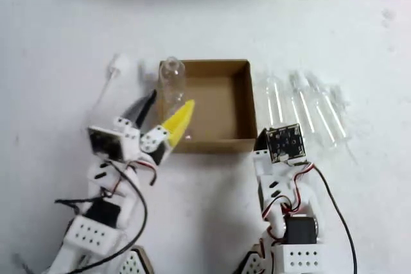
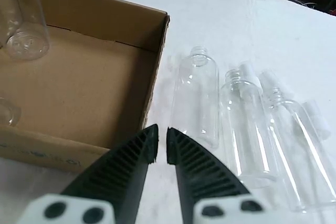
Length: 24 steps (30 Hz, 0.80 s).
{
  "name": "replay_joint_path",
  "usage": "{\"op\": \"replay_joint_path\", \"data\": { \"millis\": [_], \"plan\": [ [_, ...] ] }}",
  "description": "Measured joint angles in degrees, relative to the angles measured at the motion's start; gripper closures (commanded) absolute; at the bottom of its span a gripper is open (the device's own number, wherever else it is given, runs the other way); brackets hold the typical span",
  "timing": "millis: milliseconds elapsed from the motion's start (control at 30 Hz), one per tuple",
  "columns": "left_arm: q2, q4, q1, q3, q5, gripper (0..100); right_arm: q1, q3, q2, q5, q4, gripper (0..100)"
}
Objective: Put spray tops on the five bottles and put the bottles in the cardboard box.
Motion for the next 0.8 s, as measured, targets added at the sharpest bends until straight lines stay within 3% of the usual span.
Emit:
{"op": "replay_joint_path", "data": {
  "millis": [233,533,800],
  "plan": [
    [-22.4,20.3,-3.8,0.0,3.6,73,0.0,0.0,0.0,0.0,0.0,97.7],
    [-22.9,20.6,-5.3,0.0,3.6,72,0.0,0.0,0.0,0.0,0.0,97.7],
    [-22.9,19.2,-15.9,0.0,4.0,73,0.0,0.0,0.0,0.0,0.0,97.7]
  ]
}}
